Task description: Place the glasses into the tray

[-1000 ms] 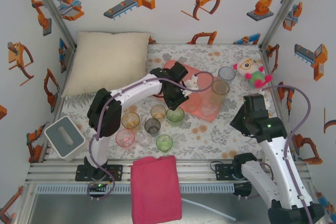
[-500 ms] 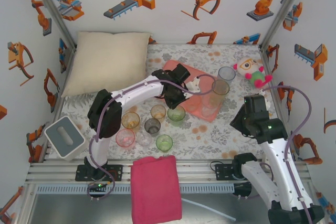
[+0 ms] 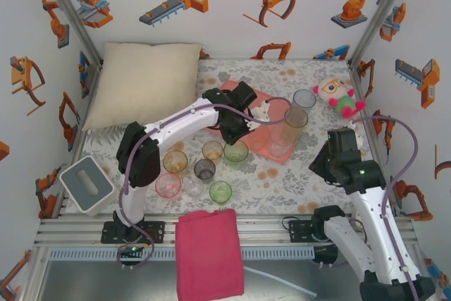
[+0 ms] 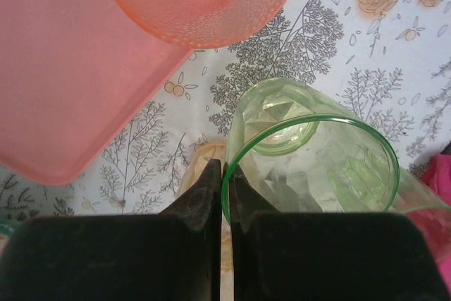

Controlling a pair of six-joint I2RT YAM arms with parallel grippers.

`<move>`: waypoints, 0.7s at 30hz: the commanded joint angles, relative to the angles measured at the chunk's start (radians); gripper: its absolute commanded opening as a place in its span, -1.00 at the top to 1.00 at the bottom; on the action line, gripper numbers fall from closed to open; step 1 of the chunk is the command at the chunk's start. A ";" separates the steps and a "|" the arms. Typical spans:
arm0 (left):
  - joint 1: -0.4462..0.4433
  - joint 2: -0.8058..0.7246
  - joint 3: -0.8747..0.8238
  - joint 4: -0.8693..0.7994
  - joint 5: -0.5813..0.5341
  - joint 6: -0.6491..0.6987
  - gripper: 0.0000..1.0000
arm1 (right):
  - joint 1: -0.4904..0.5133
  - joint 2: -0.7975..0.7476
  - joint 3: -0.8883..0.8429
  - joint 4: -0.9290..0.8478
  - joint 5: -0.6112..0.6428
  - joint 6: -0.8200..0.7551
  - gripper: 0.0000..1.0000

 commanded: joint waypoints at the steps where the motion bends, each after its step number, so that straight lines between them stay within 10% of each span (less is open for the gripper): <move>1: -0.009 -0.065 0.073 -0.096 0.010 -0.014 0.96 | -0.007 -0.010 -0.006 -0.006 0.010 -0.012 0.27; 21: 0.099 0.211 0.830 -0.293 -0.011 0.028 0.93 | -0.007 0.000 0.010 -0.027 0.007 -0.002 0.27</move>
